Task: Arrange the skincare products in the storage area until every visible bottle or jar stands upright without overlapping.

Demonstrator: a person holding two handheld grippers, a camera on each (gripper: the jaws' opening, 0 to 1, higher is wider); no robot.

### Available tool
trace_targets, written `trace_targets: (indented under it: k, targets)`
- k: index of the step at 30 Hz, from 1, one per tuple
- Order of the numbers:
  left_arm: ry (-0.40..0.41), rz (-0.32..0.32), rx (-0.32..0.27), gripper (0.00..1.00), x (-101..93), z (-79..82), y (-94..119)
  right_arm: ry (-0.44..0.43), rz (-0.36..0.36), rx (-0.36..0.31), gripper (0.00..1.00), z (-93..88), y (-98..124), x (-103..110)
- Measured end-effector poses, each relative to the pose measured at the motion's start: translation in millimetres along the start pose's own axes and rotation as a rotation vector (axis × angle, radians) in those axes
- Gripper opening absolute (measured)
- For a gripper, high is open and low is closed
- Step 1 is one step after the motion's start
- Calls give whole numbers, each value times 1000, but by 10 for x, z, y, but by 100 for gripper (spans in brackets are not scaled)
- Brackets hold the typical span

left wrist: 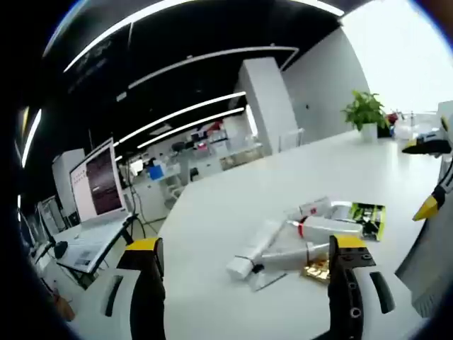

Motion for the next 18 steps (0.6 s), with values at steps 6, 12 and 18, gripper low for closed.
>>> trace_targets:
  k: [6, 12, 18]
  targets:
    - [0, 1, 0, 95, -1, -1, 0, 1, 4, 1, 100, -1, 0, 3]
    - [-7, 0, 4, 95, -5, -5, -2, 1, -3, -5, 100, 7, 6, -6]
    - [-8, -3, 11, 94, -10, -15, -3, 2, 5, 1, 100, -1, 2, 6]
Point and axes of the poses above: the point that each gripper's makers call its tool centre point, and the gripper's own axes: y roughly backward along the fingers, x roughly to its left, z roughly out of its top, the point moved 5 cm from there along y, roughly backward along the fingers, and after that the axes turned 9 degrees about y, right-handed, at the moved point
